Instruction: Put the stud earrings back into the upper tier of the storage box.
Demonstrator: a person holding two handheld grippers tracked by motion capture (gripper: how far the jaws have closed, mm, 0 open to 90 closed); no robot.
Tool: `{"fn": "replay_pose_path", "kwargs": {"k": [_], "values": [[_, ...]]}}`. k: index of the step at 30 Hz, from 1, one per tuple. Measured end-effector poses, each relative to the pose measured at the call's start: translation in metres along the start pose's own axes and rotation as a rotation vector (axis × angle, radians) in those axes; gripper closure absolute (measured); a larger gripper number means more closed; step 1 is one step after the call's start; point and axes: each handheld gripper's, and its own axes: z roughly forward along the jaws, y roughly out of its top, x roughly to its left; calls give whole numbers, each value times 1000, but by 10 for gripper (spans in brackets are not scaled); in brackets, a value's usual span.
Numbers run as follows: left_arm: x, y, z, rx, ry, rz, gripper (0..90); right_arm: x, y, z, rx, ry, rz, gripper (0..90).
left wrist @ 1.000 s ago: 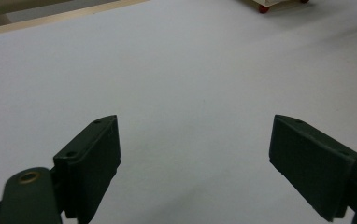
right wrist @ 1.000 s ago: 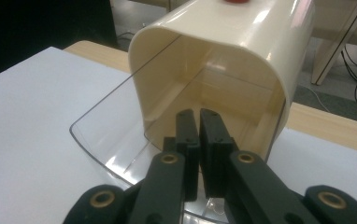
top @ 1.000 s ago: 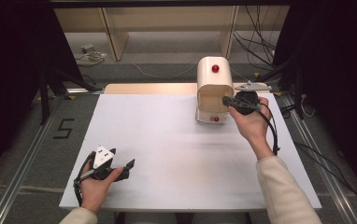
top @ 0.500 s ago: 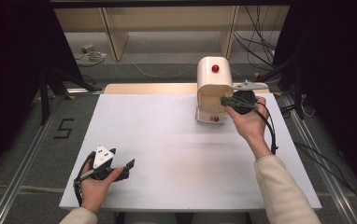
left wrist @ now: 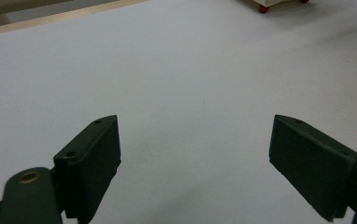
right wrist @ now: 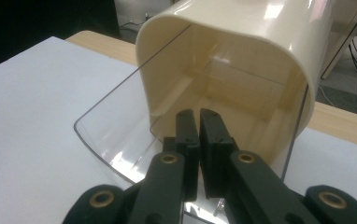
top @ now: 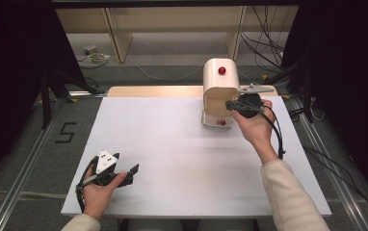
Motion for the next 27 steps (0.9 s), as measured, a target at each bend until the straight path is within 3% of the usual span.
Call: {"fn": "replay_pose_path", "kwargs": {"k": [27], "values": [[0,0,0,-2,0,1,163,4,-2,7,36,9,-11,871]]}}
